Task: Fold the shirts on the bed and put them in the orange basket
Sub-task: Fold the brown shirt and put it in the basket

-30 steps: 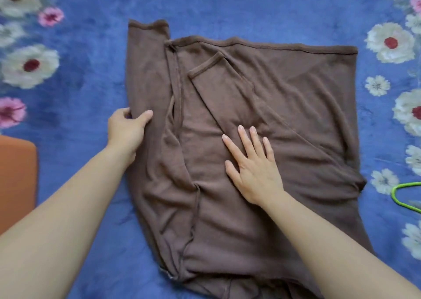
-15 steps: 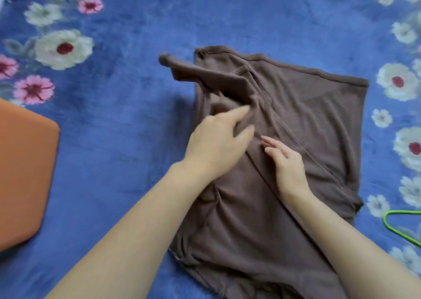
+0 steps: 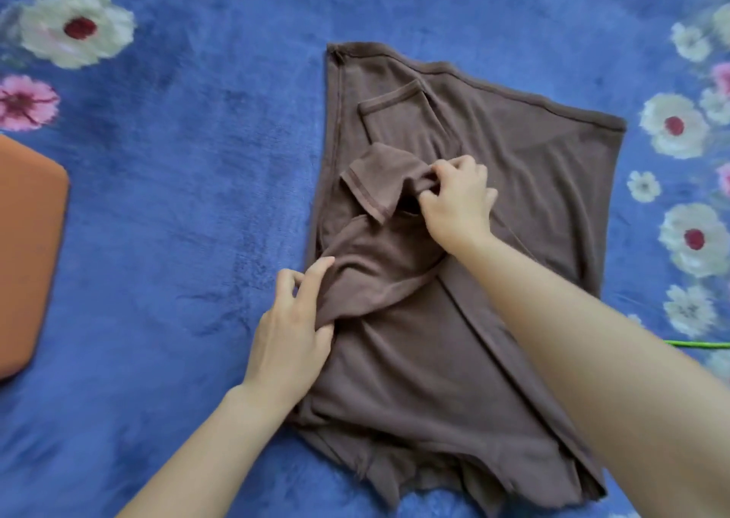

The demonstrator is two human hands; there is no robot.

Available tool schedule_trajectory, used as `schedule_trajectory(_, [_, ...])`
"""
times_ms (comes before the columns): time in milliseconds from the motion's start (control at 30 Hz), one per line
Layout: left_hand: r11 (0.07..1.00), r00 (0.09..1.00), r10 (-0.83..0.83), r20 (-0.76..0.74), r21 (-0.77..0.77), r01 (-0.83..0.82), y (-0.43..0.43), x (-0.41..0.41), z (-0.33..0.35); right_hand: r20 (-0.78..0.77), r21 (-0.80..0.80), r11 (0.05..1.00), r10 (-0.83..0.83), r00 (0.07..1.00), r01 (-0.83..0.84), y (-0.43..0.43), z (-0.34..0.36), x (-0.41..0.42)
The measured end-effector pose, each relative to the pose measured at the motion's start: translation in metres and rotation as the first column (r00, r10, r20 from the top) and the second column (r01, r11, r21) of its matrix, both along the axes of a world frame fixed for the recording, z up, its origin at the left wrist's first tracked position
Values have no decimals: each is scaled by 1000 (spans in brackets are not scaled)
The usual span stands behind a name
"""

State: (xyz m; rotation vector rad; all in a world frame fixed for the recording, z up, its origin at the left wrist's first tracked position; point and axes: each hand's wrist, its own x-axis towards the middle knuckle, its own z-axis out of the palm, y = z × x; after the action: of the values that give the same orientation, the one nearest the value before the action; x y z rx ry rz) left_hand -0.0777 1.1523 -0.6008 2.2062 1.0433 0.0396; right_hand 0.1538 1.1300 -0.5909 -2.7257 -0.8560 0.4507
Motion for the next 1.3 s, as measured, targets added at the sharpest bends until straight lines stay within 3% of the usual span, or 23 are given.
schedule_trajectory(67, [997,990,82,111,-1,-83,2,-5,2,-96,216,969,-105,990,123,13,12,4])
schedule_trajectory(100, [988,975,147,167,13,-151,4,-8,3,-208,345,901,-198,958,261,17,19,11])
schedule_trajectory(200, [959,942,250,223,75,-272,8,-24,6,-524,508,529,-436,731,680,13,39,39])
schedule_trajectory(233, [963,952,218,216,110,-246,6,-29,6,-606,487,415,-474,639,769,4,39,49])
schedule_trajectory(300, [979,983,87,160,169,-114,-3,-37,8,-675,389,304,-548,494,869,-22,30,63])
schedule_trajectory(400, [975,994,-108,24,195,101,-13,-42,-1,-730,198,238,-612,305,951,-67,8,67])
schedule_trajectory(467, [961,983,-182,-14,210,180,-14,-44,-8,-788,99,271,-566,242,957,-78,1,65])
schedule_trajectory(567, [934,969,-246,-11,266,240,-11,-49,-10,-796,197,338,-493,351,920,-70,2,75])
schedule_trajectory(700, [913,961,-275,9,315,258,-7,-59,-1,-770,397,303,-403,494,866,-64,19,89])
schedule_trajectory(767, [926,969,-245,-30,288,243,-11,-65,0,-682,378,421,-475,555,825,-78,15,91])
schedule_trajectory(867, [985,991,-98,-95,131,110,-20,-72,-6,-347,192,720,-585,733,666,-109,2,86])
schedule_trajectory(967, [987,988,155,15,-53,-154,-33,-74,-5,-132,212,796,-552,823,568,-140,6,63])
schedule_trajectory(1033, [904,909,410,73,-161,-395,-46,-72,2,-147,286,809,-493,857,514,-166,13,32])
schedule_trajectory(1067, [810,824,562,70,-248,-532,-52,-72,3,-180,308,802,-480,859,512,-180,15,16])
schedule_trajectory(1133, [502,565,825,21,-485,-716,-69,-72,7,-288,364,720,-517,806,591,-214,21,-25])
schedule_trajectory(1200, [204,334,940,-65,-677,-707,-85,-70,13,-383,342,588,-625,680,733,-249,22,-68])
schedule_trajectory(1233, [116,292,949,-119,-729,-675,-93,-68,17,-412,290,525,-686,600,800,-265,23,-91])
schedule_trajectory(1300, [53,314,929,-196,-770,-636,-107,-64,23,-483,136,371,-784,389,918,-288,20,-131])
